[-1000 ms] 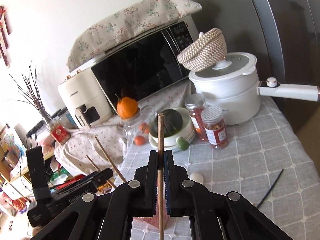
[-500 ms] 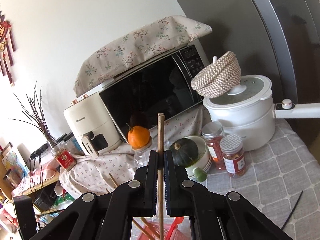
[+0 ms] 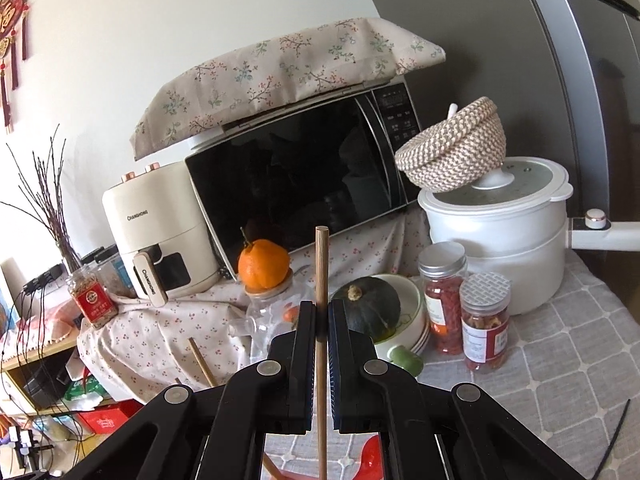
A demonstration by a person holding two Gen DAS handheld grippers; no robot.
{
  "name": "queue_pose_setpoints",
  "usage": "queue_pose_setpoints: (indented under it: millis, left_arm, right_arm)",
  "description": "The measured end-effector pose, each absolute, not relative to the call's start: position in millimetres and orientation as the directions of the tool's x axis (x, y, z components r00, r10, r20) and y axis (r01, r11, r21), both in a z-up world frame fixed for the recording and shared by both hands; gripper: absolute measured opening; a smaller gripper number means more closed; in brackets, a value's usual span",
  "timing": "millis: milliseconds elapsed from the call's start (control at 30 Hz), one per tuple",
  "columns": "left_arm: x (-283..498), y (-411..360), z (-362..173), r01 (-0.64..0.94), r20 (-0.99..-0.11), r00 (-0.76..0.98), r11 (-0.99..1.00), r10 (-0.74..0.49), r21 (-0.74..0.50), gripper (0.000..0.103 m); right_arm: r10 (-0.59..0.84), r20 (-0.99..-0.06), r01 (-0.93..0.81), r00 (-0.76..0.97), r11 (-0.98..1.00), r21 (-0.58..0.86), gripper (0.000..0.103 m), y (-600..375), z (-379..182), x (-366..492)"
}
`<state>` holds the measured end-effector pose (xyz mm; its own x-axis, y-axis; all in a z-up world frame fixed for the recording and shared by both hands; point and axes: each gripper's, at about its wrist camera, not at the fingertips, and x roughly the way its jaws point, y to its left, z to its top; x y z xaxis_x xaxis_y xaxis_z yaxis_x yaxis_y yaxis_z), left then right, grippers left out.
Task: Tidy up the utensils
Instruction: 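Drop the chopstick into the basket with the left tool while the right tool drops its chopstick in, then grasp a black chopstick with the left tool while the right tool reaches toward the remaining chopsticks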
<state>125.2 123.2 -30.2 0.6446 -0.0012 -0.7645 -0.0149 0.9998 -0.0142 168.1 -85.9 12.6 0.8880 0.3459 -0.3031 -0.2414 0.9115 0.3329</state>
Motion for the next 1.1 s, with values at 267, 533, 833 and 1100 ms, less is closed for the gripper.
queue_pose_setpoints:
  millis: [267,533,833,1100]
  left_arm:
    - [123,117,-31,0.004,-0.764,0.645,1.000,-0.012,-0.012,0.082]
    - [117,100,-29,0.050,-0.758,0.650,0.999,-0.049,-0.022,0.082]
    - [107,75,-38,0.123,-0.766,0.628,0.989,-0.137,-0.076,0.086]
    - [103,48,-53,0.171,-0.794,0.593,0.984,-0.136,-0.041,0.086]
  right_arm:
    - [0.412,-0.345,-0.274,0.843,0.882,0.384,0.018,-90,8,168]
    - [0.376,-0.382,-0.235,0.844,0.900,0.367,0.044,-123,23,147]
    - [0.322,-0.486,-0.154,0.812,0.922,0.354,0.066,-169,13,127]
    - [0.299,-0.595,-0.096,0.746,0.932,0.348,0.075,-203,-10,123]
